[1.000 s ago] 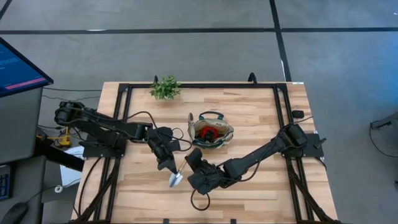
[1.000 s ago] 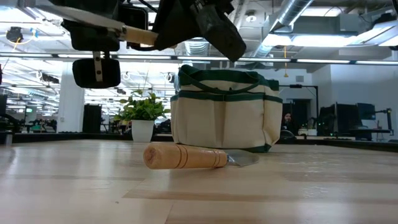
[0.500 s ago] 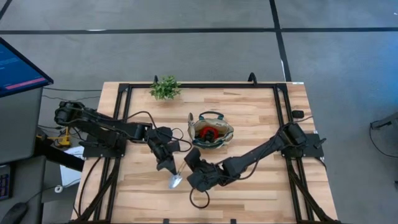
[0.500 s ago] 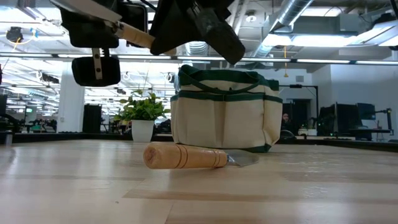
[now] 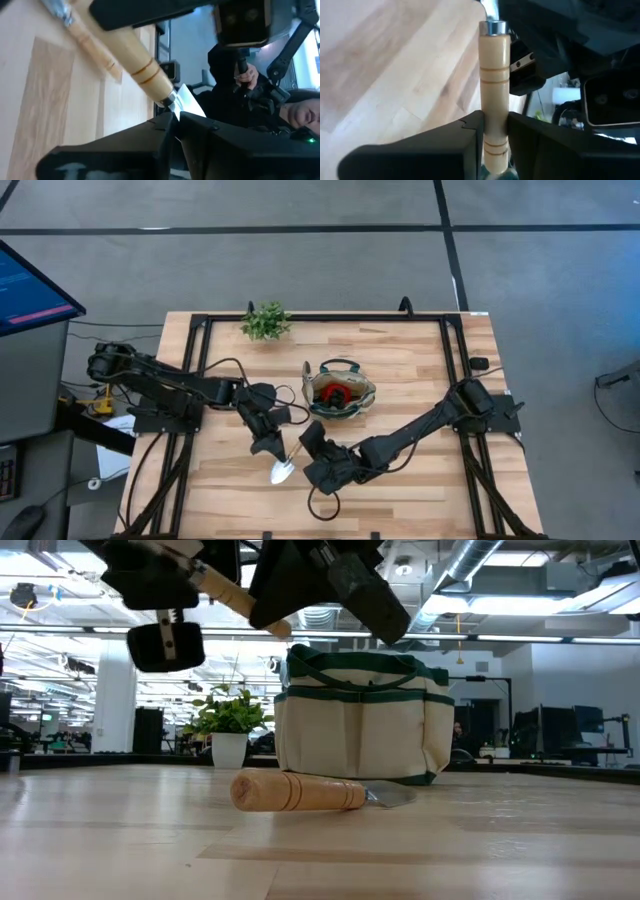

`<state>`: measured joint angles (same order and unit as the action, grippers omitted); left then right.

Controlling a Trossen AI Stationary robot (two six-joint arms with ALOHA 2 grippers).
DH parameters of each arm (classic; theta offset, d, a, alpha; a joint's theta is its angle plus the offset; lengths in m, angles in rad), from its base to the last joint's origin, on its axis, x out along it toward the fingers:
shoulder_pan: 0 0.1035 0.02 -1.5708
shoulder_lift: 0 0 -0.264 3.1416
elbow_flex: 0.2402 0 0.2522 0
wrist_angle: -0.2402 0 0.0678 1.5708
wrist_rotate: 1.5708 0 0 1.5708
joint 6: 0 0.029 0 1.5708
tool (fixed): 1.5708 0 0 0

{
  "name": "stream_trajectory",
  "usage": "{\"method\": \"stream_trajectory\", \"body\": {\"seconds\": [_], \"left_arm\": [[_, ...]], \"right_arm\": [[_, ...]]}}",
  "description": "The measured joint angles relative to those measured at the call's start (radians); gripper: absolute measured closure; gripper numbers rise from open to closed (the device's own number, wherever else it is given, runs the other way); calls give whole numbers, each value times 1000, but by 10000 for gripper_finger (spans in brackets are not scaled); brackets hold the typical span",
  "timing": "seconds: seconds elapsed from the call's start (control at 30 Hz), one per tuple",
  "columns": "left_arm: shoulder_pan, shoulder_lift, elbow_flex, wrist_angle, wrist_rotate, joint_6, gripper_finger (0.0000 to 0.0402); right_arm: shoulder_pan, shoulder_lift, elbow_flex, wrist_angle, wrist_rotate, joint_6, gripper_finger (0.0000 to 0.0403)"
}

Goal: Pick & Place Garden tools in Gardening bag
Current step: Put the trowel into the gardening bag

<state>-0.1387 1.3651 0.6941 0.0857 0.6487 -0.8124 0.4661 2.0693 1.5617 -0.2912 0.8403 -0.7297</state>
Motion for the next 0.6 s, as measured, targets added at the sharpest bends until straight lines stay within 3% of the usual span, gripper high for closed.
{"method": "stream_trajectory", "body": {"seconds": [0.13,0.6], "left_arm": [[1,1,0,59,-9,26,368],[21,-48,1,89,2,57,334]], "right_arm": [[11,-2,2,-42,58,19,348],[17,-69,5,-171,20,173,349]]}}
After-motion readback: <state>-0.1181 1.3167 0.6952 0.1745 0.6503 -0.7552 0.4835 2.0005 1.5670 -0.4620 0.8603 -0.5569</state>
